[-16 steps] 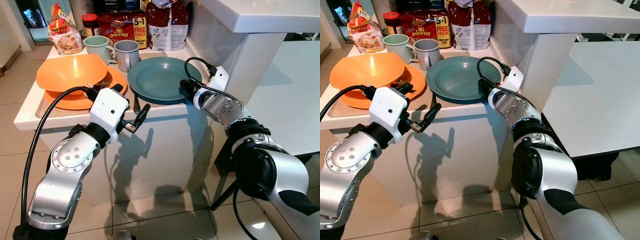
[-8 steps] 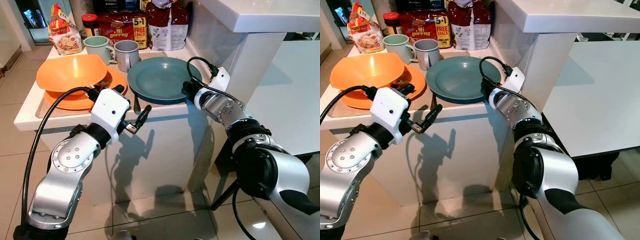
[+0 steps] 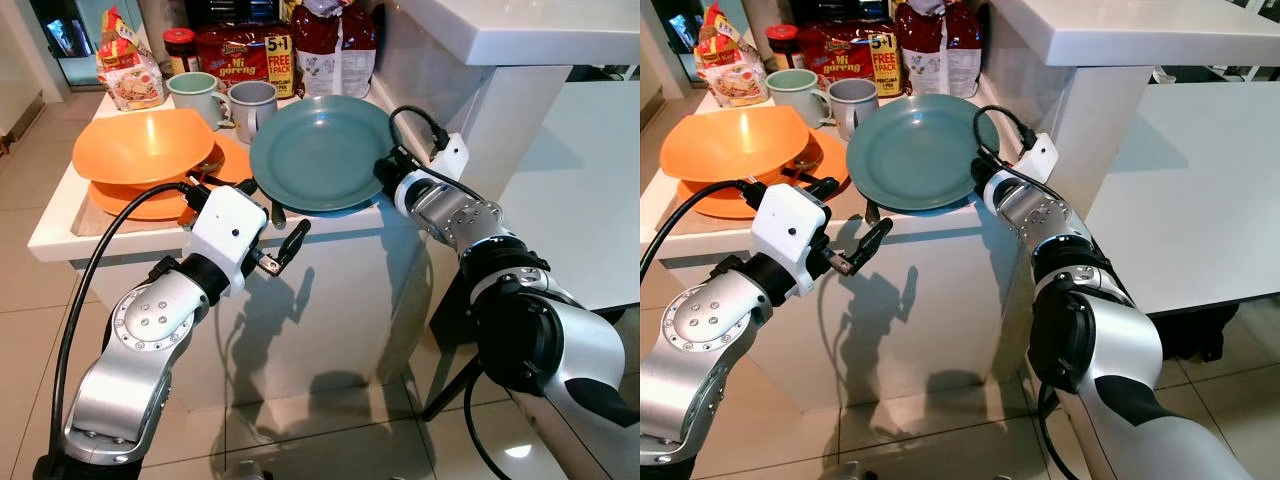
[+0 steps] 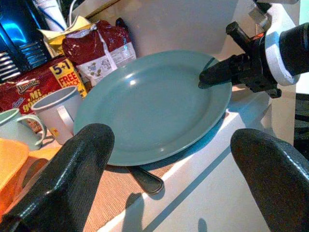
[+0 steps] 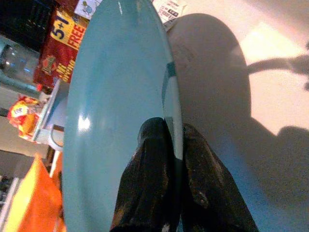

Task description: Setting the table

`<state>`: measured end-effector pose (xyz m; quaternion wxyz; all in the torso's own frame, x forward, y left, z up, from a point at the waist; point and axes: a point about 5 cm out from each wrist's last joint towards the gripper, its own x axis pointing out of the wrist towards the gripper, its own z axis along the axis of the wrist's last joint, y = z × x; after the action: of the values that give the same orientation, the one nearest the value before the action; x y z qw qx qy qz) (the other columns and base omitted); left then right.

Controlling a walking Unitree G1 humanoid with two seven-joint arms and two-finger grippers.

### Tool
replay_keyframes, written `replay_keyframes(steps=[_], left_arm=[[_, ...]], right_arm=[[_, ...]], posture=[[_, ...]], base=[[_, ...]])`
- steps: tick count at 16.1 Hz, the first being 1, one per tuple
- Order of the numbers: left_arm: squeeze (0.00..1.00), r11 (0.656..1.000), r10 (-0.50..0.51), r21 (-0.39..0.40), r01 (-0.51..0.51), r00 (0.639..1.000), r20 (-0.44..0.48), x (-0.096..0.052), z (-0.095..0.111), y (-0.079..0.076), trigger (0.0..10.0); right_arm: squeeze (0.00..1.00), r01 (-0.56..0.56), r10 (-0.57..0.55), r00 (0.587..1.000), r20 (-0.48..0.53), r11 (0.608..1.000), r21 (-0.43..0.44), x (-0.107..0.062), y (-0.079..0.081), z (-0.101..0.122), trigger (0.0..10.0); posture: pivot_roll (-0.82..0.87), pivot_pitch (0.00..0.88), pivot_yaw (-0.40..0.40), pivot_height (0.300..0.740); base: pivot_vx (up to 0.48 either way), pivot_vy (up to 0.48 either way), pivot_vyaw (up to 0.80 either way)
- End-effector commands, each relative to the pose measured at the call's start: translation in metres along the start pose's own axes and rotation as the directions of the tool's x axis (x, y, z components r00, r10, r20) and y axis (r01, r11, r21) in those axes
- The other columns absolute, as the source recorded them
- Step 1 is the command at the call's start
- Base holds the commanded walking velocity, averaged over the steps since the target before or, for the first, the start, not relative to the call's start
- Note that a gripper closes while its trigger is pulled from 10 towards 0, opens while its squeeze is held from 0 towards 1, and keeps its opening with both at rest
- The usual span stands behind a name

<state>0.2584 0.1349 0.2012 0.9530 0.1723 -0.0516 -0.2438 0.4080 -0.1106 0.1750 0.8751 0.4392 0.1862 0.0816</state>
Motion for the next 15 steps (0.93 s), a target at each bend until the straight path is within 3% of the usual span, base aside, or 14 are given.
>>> replay_keyframes(steps=[1,6,8,11,13,15], left_arm=[[0.00,1.000,0.019,0.003,-0.019,1.000,0.010,0.000,0.002,0.004,10.0],[0.00,0.991,0.129,-0.028,-0.127,0.990,0.060,0.000,0.010,0.018,10.0],[0.00,0.984,0.172,-0.051,-0.168,0.982,0.084,-0.002,0.013,0.027,10.0],[0.00,0.978,0.203,-0.068,-0.196,0.973,0.108,-0.002,0.017,0.033,10.0],[0.00,0.978,0.207,-0.066,-0.200,0.971,0.117,-0.004,0.018,0.035,10.0],[0.00,0.979,0.201,-0.043,-0.197,0.972,0.122,-0.006,0.019,0.034,10.0]], right_arm=[[0.00,0.011,-0.011,1.000,-0.005,1.000,-0.002,-0.001,-0.002,0.003,0.0],[0.00,-0.022,0.022,1.000,0.006,0.999,0.034,-0.010,-0.009,0.016,0.0],[0.00,-0.118,0.118,0.993,0.014,0.993,0.013,-0.029,-0.011,0.027,0.0],[0.00,-0.275,0.272,0.962,-0.035,0.955,-0.109,-0.058,-0.002,0.029,0.0],[0.00,-0.379,0.360,0.926,-0.119,0.883,-0.279,-0.086,0.000,0.022,0.0],[0.00,-0.423,0.408,0.904,-0.129,0.808,-0.410,-0.107,0.000,0.024,0.0]], posture=[[0.11,0.000,-0.011,0.740],[0.11,0.000,-0.004,0.740],[0.10,0.000,0.002,0.740],[0.09,0.000,0.005,0.740],[0.09,0.003,0.004,0.740],[0.09,0.007,0.000,0.740]], base=[[0.000,0.000,0.00],[0.000,0.000,0.00],[0.000,0.000,0.00],[0.000,0.000,0.00],[0.000,0.000,0.00],[0.000,0.000,0.00]])
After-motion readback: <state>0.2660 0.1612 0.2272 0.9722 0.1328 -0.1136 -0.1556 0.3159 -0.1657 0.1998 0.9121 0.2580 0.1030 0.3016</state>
